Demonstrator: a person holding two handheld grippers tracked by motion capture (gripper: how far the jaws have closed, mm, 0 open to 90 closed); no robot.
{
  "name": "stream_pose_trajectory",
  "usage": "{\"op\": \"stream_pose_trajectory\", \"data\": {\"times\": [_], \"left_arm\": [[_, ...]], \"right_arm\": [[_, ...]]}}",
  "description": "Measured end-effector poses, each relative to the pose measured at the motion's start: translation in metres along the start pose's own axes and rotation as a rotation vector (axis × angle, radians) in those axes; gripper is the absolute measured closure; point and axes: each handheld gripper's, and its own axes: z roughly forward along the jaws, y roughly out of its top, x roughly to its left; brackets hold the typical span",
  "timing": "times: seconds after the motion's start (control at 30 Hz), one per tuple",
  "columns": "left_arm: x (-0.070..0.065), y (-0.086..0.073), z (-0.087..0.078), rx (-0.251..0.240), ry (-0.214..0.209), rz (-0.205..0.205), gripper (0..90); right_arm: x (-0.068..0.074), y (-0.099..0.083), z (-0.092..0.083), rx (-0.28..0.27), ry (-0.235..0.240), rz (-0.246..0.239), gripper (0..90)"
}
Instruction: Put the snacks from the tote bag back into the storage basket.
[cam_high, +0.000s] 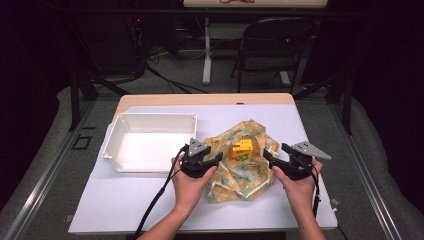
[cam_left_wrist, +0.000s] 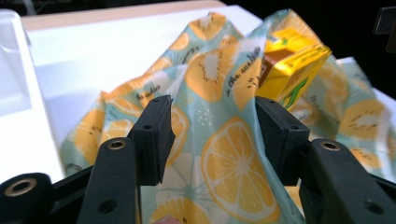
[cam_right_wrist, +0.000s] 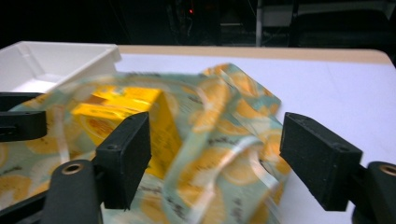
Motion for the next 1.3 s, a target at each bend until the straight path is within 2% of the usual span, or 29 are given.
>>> {"op": "stream_pose_trajectory", "data": {"times": [0.1, 0.2, 0.27, 0.33, 0.5, 0.57, 0.63, 0.77, 0.9, 1.07, 1.17, 1.23, 1.3], "left_arm": [[0.005, 0.003, -0.006, -0.009, -0.029, -0.004, 56.0], [0.006, 0.005, -0.003, 0.007, -0.048, 0.011, 71.5], [0.007, 0.005, 0.003, 0.019, -0.052, 0.010, 79.1], [0.009, 0.004, 0.008, 0.031, -0.055, -0.011, 86.1], [0.009, 0.001, 0.017, 0.041, -0.057, -0.041, 88.7], [0.009, 0.001, 0.018, 0.039, -0.054, -0.035, 89.2], [0.009, 0.001, 0.017, 0.040, -0.054, -0.035, 89.6], [0.010, 0.001, 0.017, 0.039, -0.049, -0.034, 89.8], [0.010, 0.001, 0.016, 0.036, -0.045, -0.035, 89.9], [0.008, 0.000, 0.016, 0.039, -0.051, -0.032, 90.0], [0.007, -0.001, 0.017, 0.044, -0.055, -0.033, 90.0], [0.007, -0.002, 0.018, 0.040, -0.055, -0.036, 90.0], [0.007, -0.003, 0.019, 0.039, -0.056, -0.040, 90.0]], "right_arm": [[0.015, 0.003, -0.001, -0.006, 0.022, -0.029, 23.7], [0.032, 0.002, 0.003, 0.003, 0.045, -0.047, 22.7], [0.044, 0.000, 0.008, 0.013, 0.045, -0.056, 20.2], [0.057, -0.004, 0.020, 0.029, 0.025, -0.073, 18.1], [0.066, -0.010, 0.038, 0.050, -0.018, -0.057, 15.3], [0.069, -0.012, 0.045, 0.056, -0.029, -0.045, 14.3], [0.075, -0.015, 0.055, 0.051, -0.067, -0.046, 14.1], [0.079, -0.018, 0.064, 0.053, -0.082, -0.040, 14.0], [0.084, -0.022, 0.074, 0.058, -0.119, -0.042, 14.1], [0.083, -0.024, 0.083, 0.066, -0.153, -0.031, 14.7], [0.081, -0.025, 0.089, 0.077, -0.148, -0.018, 15.1], [0.080, -0.027, 0.092, 0.080, -0.155, -0.012, 19.6], [0.079, -0.027, 0.092, 0.075, -0.168, -0.027, 22.5]]}}
